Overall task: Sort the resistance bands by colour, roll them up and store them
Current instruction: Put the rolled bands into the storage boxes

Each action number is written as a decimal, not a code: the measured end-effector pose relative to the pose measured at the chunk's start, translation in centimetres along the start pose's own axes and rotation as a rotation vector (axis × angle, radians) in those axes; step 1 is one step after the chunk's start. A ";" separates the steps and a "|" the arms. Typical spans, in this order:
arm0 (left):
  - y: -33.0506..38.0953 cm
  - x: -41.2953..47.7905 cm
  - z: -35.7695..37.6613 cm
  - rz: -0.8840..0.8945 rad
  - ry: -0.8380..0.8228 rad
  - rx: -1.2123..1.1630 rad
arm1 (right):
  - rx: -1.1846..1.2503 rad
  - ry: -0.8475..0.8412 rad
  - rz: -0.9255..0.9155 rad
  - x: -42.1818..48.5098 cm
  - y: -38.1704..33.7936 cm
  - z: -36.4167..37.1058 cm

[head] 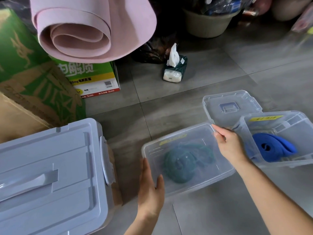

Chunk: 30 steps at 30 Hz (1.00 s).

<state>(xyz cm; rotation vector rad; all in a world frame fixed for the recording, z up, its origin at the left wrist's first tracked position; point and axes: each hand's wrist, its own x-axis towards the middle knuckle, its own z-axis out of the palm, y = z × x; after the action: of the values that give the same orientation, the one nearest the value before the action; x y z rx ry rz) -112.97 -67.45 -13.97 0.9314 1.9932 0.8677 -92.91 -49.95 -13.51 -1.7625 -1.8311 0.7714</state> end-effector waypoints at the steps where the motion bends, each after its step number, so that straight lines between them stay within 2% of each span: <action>1: -0.2 0.2 0.0 0.001 0.000 0.030 | -0.047 0.014 -0.028 -0.1 0.2 0.0; 3: -0.7 0.3 -0.1 0.010 -0.005 0.060 | 0.000 -0.030 0.010 -0.4 0.6 0.1; 5: -1.0 0.5 -0.1 0.016 0.012 0.032 | 0.091 -0.101 0.122 -0.7 0.5 0.2; 8: -1.0 1.4 -0.1 -0.121 0.148 -0.112 | 0.006 -0.107 0.248 -0.4 0.4 0.6; 11: 0.1 2.8 -0.4 -0.182 0.202 -0.079 | -0.049 -0.093 0.339 0.3 0.1 0.6; 15: 1.3 5.9 -0.1 -0.269 0.307 -0.138 | -0.046 -0.165 0.399 1.8 -0.9 0.7; 19: 0.6 8.3 0.5 -0.317 0.285 -0.062 | 0.034 -0.171 0.511 2.9 -0.8 1.2; 24: 0.6 9.0 0.2 -0.246 0.298 -0.126 | 0.139 -0.136 0.552 3.3 -0.1 1.7; 27: 0.8 9.3 0.3 -0.269 0.309 -0.137 | 0.041 -0.176 0.525 3.4 -1.1 1.4; 30: 1.3 8.2 0.0 -0.219 0.332 -0.085 | -0.003 -0.201 0.420 1.9 -1.7 0.6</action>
<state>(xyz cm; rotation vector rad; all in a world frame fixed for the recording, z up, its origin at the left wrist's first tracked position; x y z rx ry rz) -116.17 -60.04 -15.70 0.5330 2.2669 1.0227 -94.61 -48.11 -12.84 -2.1728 -1.5927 1.1403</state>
